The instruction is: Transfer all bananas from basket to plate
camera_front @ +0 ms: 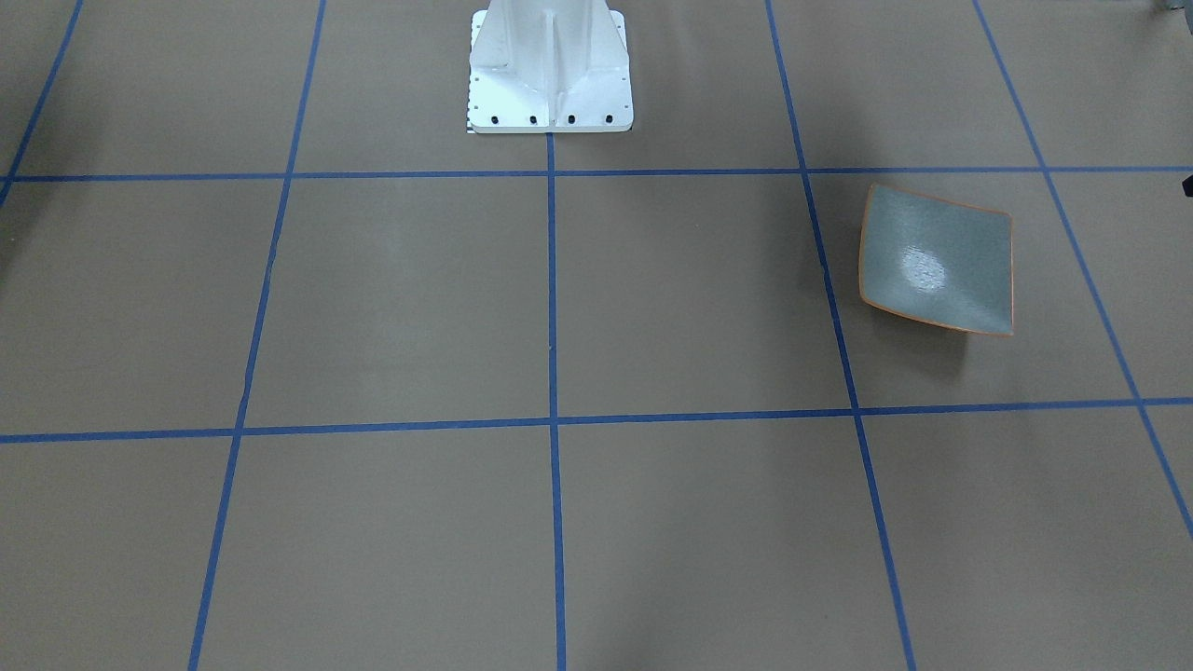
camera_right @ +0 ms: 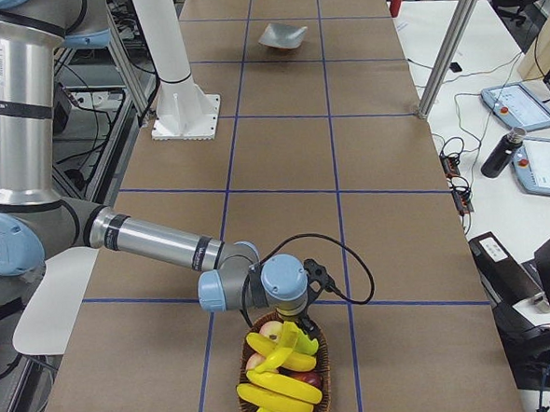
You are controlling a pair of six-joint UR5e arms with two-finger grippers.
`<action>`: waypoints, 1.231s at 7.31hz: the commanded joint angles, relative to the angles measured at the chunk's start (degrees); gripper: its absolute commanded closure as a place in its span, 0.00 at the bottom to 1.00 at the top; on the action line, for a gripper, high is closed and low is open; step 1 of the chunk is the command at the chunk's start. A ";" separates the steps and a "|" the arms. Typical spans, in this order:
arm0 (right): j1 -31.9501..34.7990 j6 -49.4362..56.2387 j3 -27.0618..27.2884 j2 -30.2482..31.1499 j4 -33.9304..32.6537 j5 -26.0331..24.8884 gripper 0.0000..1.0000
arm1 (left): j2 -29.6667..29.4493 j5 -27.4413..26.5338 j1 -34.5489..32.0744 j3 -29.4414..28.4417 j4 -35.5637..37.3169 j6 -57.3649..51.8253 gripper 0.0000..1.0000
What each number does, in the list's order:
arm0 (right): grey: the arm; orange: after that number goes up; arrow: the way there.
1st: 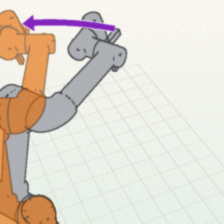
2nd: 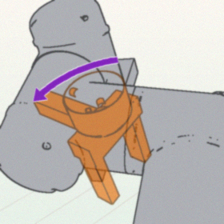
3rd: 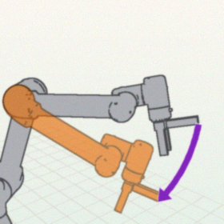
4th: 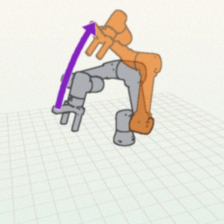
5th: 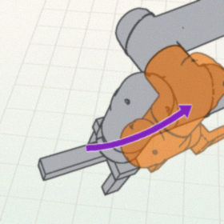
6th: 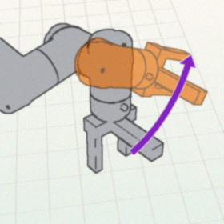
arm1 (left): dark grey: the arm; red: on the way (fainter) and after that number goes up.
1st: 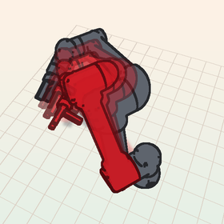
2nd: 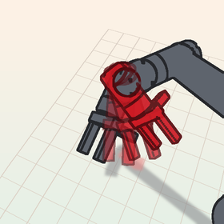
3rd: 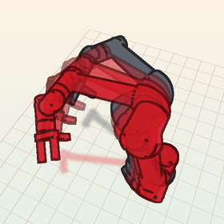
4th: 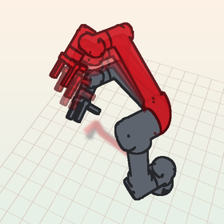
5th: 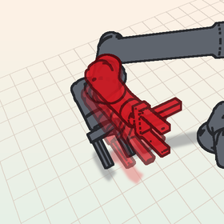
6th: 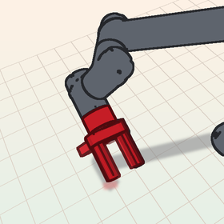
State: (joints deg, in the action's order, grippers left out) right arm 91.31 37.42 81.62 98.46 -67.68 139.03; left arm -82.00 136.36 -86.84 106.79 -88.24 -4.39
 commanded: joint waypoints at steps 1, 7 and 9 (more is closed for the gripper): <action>1.23 1.77 -3.13 -0.64 -0.26 2.21 0.00 | 0.17 0.05 0.00 -0.01 0.00 0.00 0.00; 2.82 4.23 -4.46 -0.56 -1.84 -3.68 0.04 | 0.62 0.05 0.00 -0.27 0.09 -0.09 0.00; 2.82 4.24 -3.84 0.24 -1.75 -3.68 0.41 | 0.62 0.05 0.00 -0.36 0.09 -0.09 0.00</action>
State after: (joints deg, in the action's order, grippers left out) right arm 94.12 41.62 77.49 98.29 -69.46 135.45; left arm -81.35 136.41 -86.84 106.48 -88.17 -4.48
